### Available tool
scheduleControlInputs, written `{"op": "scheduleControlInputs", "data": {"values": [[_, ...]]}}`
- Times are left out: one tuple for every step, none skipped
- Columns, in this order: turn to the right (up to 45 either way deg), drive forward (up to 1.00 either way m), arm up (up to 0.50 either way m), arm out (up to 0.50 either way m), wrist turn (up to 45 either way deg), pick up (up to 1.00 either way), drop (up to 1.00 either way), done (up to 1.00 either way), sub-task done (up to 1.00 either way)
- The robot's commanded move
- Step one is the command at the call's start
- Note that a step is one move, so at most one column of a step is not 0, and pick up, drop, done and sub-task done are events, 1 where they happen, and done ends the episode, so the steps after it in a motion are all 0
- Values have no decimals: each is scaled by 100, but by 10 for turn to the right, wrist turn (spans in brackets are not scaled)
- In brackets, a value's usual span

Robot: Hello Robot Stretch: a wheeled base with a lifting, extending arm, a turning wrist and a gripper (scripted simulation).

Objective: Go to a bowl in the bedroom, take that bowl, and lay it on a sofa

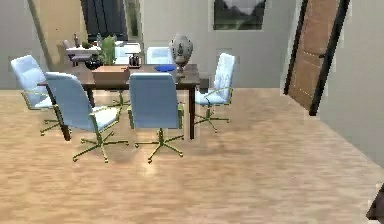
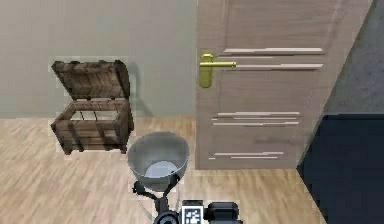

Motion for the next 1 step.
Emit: {"op": "scheduleControlInputs", "data": {"values": [[420, 0, 0, 0, 0, 0, 0, 0, 0]]}}
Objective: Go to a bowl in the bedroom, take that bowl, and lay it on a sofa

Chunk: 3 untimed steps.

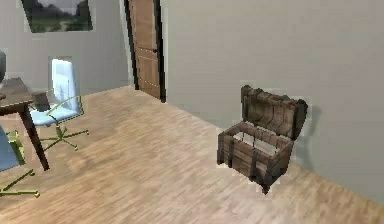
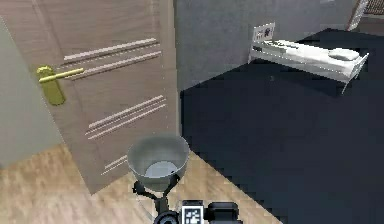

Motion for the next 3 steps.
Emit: {"op": "scheduleControlInputs", "data": {"values": [[0, 20, 0, 0, 0, 0, 0, 0, 0], [-450, 0, 0, 0, 0, 0, 0, 0, 0], [-450, 0, 0, 0, 0, 0, 0, 0, 0]]}}
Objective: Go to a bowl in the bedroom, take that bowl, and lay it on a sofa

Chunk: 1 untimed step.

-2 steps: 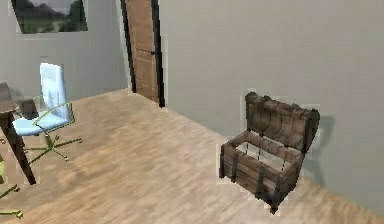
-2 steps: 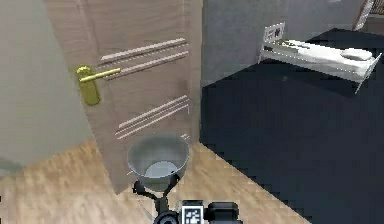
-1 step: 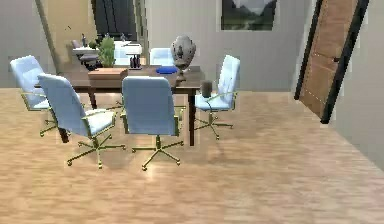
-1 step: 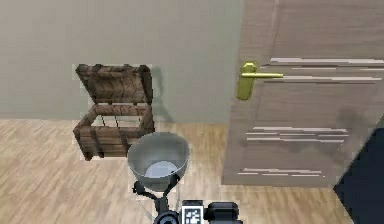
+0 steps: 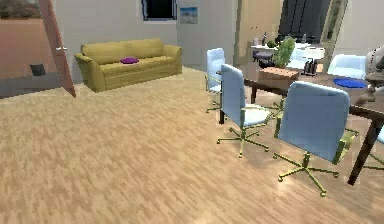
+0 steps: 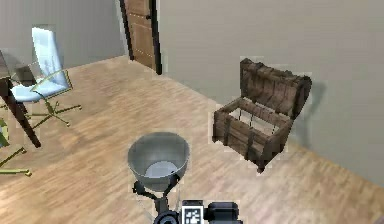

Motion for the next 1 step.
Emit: {"op": "scheduleControlInputs", "data": {"values": [[-30, 0, 0, 0, 0, 0, 0, 0, 0]]}}
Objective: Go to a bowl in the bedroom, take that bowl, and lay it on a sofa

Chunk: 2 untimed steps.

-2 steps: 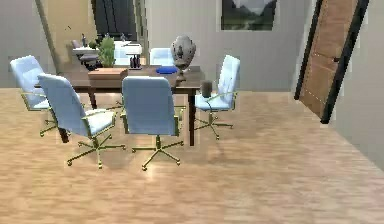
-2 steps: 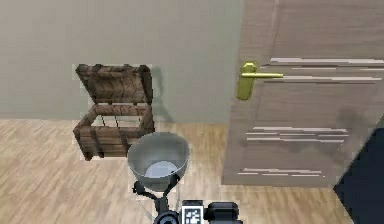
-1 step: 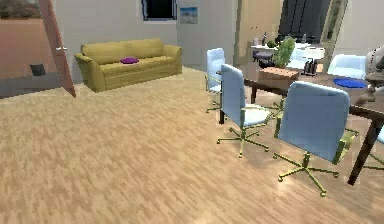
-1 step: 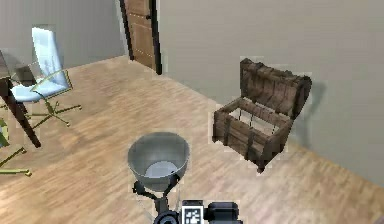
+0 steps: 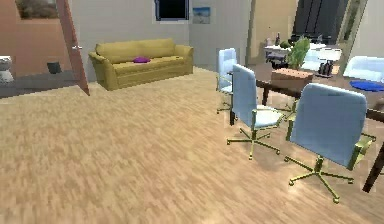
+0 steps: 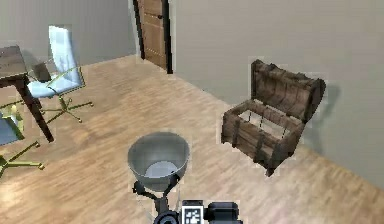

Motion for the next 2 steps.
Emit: {"op": "scheduleControlInputs", "data": {"values": [[0, 55, 0, 0, 0, 0, 0, 0, 0], [-60, 0, 0, 0, 0, 0, 0, 0, 0]]}}
